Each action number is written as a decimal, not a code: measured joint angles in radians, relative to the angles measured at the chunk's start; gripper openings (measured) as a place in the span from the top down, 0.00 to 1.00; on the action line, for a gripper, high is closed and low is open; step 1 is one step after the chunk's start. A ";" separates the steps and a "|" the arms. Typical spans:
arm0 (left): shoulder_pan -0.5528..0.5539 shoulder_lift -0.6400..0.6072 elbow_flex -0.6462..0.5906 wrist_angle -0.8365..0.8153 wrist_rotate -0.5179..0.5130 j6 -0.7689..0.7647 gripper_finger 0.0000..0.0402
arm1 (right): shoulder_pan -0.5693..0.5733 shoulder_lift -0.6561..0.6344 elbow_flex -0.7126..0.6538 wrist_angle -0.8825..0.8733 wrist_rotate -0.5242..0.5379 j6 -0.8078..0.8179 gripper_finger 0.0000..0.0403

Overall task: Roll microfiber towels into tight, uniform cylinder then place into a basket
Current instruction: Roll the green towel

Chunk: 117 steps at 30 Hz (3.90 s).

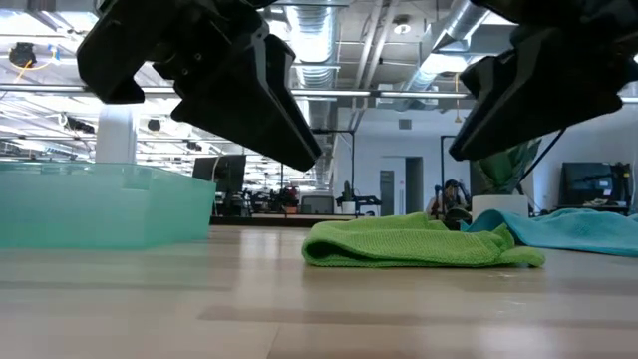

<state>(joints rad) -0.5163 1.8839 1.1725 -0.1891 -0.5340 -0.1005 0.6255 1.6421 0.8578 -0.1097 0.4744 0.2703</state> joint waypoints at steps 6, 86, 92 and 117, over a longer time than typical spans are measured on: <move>0.001 0.000 0.000 0.015 0.007 0.004 0.61 | 0.024 0.000 0.010 -0.016 -0.002 -0.013 0.56; 0.015 0.183 0.249 -0.299 0.161 -0.083 0.99 | 0.056 0.180 0.199 -0.243 -0.127 0.043 0.97; -0.017 0.182 0.332 -0.386 0.164 -0.116 0.99 | 0.071 0.179 0.230 -0.237 -0.204 0.046 0.98; 0.031 0.178 0.370 -0.407 0.291 -0.346 0.99 | 0.076 0.116 0.244 -0.316 -0.225 0.126 0.97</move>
<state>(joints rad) -0.4858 2.0617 1.5425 -0.5963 -0.2435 -0.4469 0.7019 1.7581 1.1023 -0.4257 0.2490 0.3960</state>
